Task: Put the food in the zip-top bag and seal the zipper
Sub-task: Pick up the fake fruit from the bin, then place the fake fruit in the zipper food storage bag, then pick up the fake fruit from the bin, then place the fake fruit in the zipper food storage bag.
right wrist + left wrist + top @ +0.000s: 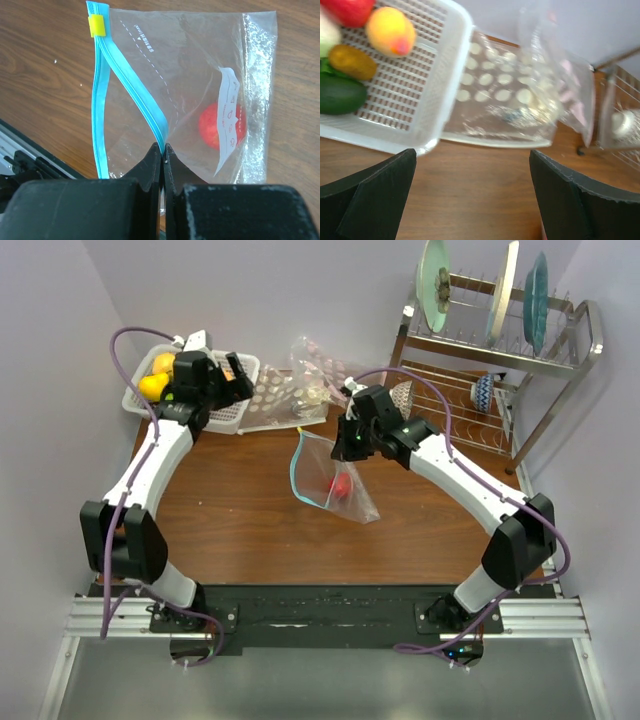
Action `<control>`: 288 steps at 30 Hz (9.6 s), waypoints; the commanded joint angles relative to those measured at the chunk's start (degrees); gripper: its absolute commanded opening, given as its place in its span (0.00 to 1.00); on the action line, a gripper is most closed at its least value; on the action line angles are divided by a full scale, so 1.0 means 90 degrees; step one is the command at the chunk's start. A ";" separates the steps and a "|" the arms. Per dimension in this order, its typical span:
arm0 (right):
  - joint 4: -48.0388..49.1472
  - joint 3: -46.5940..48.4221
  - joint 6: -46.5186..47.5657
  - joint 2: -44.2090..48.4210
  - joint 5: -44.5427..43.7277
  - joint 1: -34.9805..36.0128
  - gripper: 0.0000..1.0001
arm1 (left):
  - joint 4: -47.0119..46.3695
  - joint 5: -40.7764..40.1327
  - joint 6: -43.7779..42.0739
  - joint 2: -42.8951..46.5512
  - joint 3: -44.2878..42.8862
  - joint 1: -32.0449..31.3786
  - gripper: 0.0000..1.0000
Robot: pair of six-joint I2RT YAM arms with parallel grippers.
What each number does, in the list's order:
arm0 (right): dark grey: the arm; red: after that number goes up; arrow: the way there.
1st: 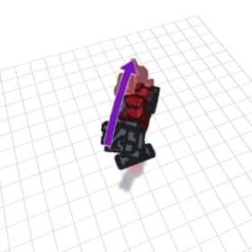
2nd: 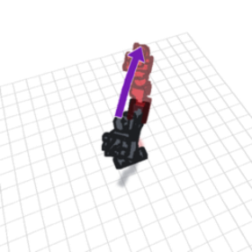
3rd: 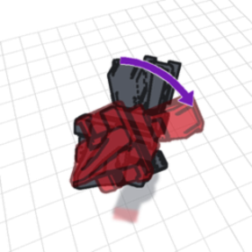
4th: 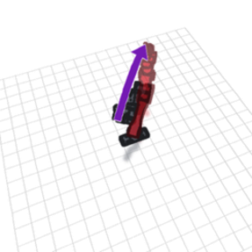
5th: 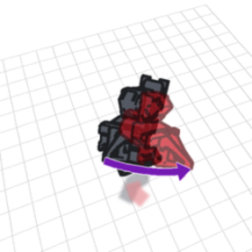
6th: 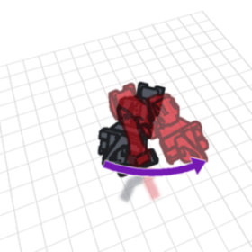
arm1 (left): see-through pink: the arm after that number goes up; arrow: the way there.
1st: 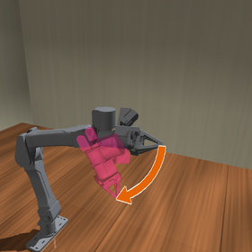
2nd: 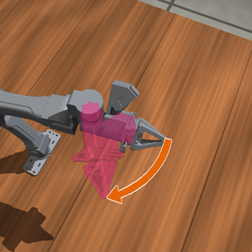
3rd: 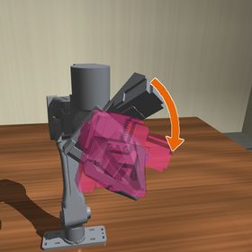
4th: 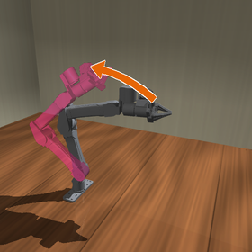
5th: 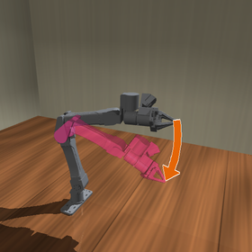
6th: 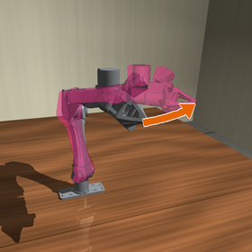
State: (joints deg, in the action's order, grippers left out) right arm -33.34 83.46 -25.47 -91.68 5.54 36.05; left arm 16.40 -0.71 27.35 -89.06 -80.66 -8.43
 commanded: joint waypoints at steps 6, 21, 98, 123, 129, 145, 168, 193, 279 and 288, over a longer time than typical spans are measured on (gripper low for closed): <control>0.0082 -0.0026 0.0204 0.0304 -0.0088 0.0008 0.00 | 0.0325 -0.0858 -0.0441 -0.1656 -0.1778 0.0701 0.99; 0.0004 -0.0074 0.0321 0.0304 0.0019 0.0008 0.00 | 0.0756 -0.1113 -0.0462 -0.4323 -0.4241 0.1365 0.99; -0.0094 0.0277 0.0311 0.0139 -0.0069 -0.0012 0.00 | -0.0308 0.1202 0.0359 -0.2139 -0.2730 0.1093 0.41; -0.0348 0.0971 0.0292 -0.0233 -0.0030 -0.0070 0.00 | -0.2409 0.2668 0.1854 0.1818 0.1940 -0.1015 0.41; -0.0338 0.0980 0.0243 -0.0214 0.0058 -0.0080 0.00 | -0.2448 0.2316 0.1834 0.1907 0.2526 -0.1601 0.40; -0.0348 0.0873 0.0262 -0.0126 -0.0030 -0.0080 0.00 | -0.1482 0.1495 0.0623 0.1418 0.2401 -0.2501 1.00; -0.0055 0.0170 0.0399 0.0245 0.0087 -0.0119 0.00 | -0.0133 0.0577 -0.0119 0.0659 0.0575 -0.0734 1.00; 0.0248 -0.0445 0.0584 0.0841 0.0009 -0.0129 0.00 | -0.0395 -0.0272 -0.0159 -0.1266 -0.0930 0.0760 1.00; 0.0053 0.0453 0.0136 0.0060 0.0625 -0.0129 0.00 | -0.2565 0.2443 0.1375 0.1388 0.1842 -0.0635 0.51; 0.0062 0.0472 -0.0041 0.0040 0.0576 -0.0139 0.00 | -0.2701 0.2344 0.1580 0.2492 0.3121 -0.1319 0.52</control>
State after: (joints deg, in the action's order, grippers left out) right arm -33.26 85.08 -24.45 -91.24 10.04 35.18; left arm -5.30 21.04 40.91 -70.46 -55.05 -18.24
